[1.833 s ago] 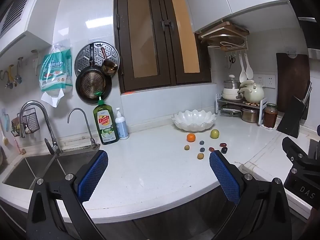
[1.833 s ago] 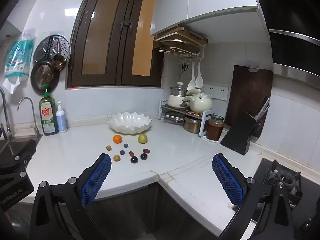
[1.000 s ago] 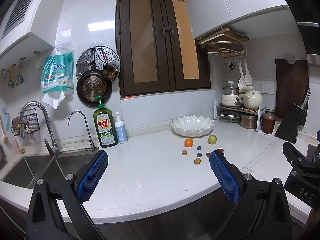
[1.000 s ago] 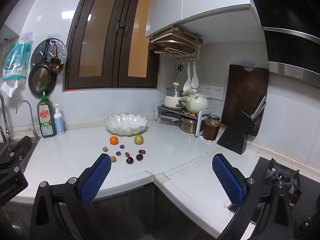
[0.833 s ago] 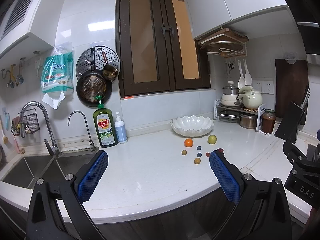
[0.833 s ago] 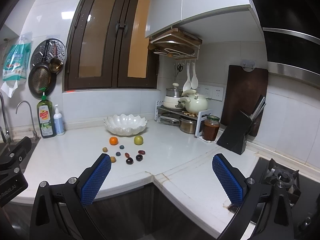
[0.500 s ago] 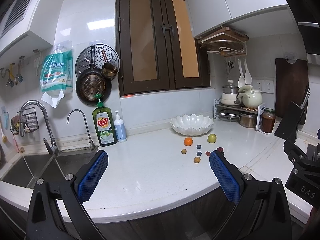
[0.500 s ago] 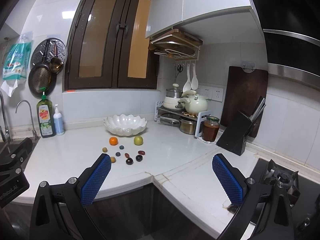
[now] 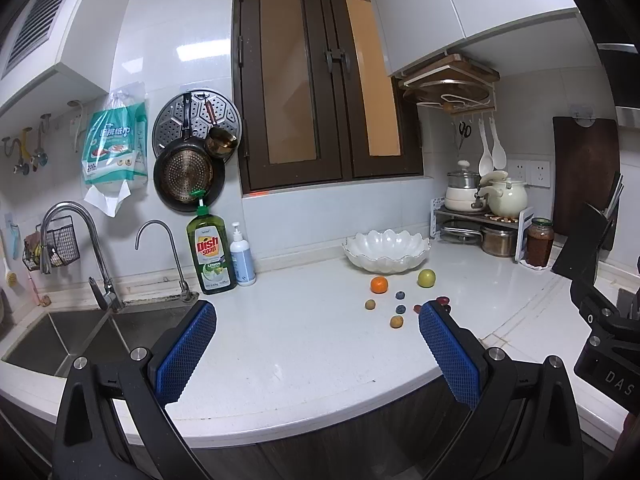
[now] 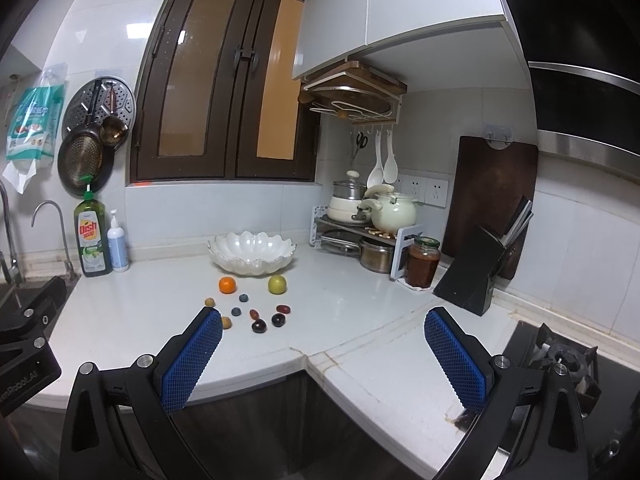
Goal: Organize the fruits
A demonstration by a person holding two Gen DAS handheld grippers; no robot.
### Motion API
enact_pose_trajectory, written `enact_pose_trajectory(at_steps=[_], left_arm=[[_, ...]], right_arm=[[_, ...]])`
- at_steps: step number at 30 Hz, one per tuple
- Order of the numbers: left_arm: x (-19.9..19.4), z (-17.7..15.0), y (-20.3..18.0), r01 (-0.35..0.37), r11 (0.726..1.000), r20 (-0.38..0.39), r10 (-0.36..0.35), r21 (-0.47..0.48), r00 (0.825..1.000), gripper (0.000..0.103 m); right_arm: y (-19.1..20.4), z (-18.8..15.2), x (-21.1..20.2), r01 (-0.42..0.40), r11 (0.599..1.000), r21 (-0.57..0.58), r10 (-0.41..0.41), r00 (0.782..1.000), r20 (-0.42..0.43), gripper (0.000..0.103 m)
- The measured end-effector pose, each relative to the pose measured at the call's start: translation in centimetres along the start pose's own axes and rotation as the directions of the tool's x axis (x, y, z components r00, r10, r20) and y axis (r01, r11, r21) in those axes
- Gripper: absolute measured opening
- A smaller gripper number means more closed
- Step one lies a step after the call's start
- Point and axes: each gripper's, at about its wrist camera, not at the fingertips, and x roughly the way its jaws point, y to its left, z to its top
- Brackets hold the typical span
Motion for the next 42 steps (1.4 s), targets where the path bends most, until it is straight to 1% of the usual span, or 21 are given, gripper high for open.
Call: enact_pose_trajectory(at_steps=[5, 7, 33, 38, 42], left_arm=[[0.0, -0.2, 0.0, -0.006, 1.000, 0.010, 0.006, 0.001, 1.000, 0.103], [0.1, 0.3, -0.1, -0.006, 1.000, 0.010, 0.006, -0.001, 1.000, 0.103], [0.4, 0.5, -0.5, -0.007, 1.000, 0.006, 0.007, 0.000, 1.000, 0.103], [0.7, 0.5, -0.8, -0.008, 1.000, -0.004, 0.008, 0.002, 1.000, 0.103], [1.7, 0.7, -1.6, -0.007, 1.000, -0.019, 0.007, 0.008, 1.000, 0.103]], right_arm=[[-0.1, 0.2, 0.2, -0.004, 1.000, 0.002, 0.004, 1.000, 0.003, 0.102], [0.0, 0.1, 0.1, -0.003, 1.000, 0.001, 0.003, 1.000, 0.004, 0.102], [0.2, 0.7, 1.1, -0.004, 1.000, -0.007, 0.004, 1.000, -0.001, 0.102], [0.1, 0.5, 1.4, -0.008, 1.000, -0.010, 0.008, 1.000, -0.007, 0.102], [-0.1, 0.4, 2.2, -0.015, 1.000, -0.014, 0.015, 1.000, -0.016, 0.102]])
